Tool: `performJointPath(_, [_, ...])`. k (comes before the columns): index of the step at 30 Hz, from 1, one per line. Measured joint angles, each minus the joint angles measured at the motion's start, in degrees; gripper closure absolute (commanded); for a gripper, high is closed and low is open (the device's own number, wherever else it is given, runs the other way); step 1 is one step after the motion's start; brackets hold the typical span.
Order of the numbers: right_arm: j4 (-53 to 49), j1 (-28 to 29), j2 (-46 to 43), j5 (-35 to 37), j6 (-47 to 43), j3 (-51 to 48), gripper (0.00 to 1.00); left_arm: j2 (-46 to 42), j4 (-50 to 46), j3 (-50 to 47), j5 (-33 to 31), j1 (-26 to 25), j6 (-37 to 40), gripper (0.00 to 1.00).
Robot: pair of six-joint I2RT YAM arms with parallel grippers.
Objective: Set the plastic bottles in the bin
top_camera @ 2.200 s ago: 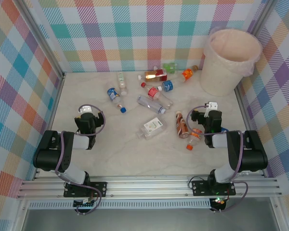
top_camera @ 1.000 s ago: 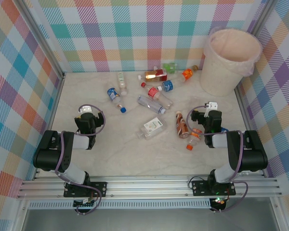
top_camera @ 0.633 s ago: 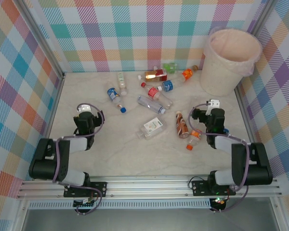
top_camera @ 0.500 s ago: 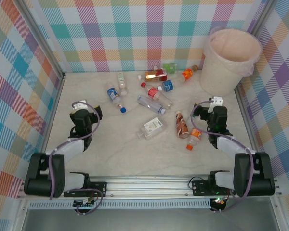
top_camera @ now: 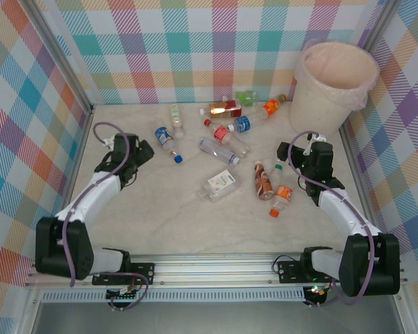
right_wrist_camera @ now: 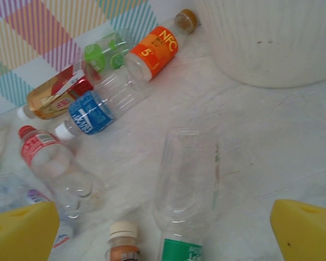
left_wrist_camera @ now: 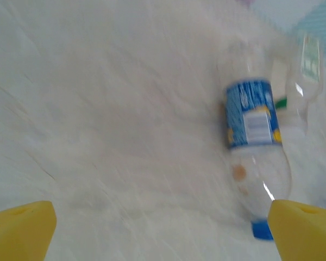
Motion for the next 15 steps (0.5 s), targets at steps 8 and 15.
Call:
performJointPath(8, [-3.9,0.0,0.5,-5.7,1.7,4.1,0.0,16.1,-3.9,10.6,4.5,-9.3,-3.7,0.0])
performJointPath(15, [-7.8,0.2,0.3,-6.8,1.7,5.0,0.0,28.0,-5.3,22.4,1.2,-9.7,-3.8,0.0])
